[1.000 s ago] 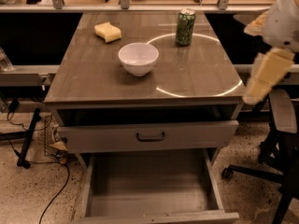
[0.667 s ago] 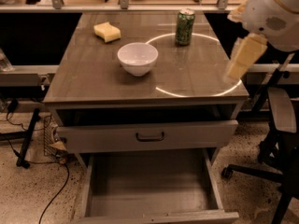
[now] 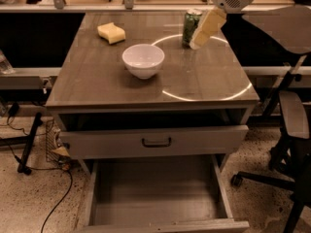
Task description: Place green can into middle drawer
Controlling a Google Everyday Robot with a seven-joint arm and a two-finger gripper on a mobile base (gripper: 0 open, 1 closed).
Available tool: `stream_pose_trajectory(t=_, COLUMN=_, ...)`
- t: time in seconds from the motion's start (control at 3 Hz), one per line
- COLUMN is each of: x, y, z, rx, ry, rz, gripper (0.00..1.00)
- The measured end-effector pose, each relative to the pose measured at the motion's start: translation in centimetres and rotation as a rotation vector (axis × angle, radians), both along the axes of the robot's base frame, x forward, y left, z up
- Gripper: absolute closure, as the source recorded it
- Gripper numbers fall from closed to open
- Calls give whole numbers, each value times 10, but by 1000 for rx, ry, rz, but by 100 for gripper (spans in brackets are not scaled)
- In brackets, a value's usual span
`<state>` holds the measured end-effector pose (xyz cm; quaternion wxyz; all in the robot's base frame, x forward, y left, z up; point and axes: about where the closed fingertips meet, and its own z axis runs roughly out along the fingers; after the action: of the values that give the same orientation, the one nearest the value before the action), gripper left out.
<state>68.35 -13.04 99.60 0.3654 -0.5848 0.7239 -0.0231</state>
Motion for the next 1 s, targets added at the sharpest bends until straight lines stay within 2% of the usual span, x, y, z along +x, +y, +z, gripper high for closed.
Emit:
stream_pose_trajectory(t=0.33, x=2, y=1, z=3, rx=4, ry=-7, rz=0, gripper=0)
stream_pose_trajectory(t=0.67, x=44, y=-20, z=-23, rx=143, ry=-27, rz=-157, gripper=0)
stream_pose_trajectory(t=1.0, x=70, y=-36, z=-36, rx=243, ry=-49, rz=-258, gripper=0)
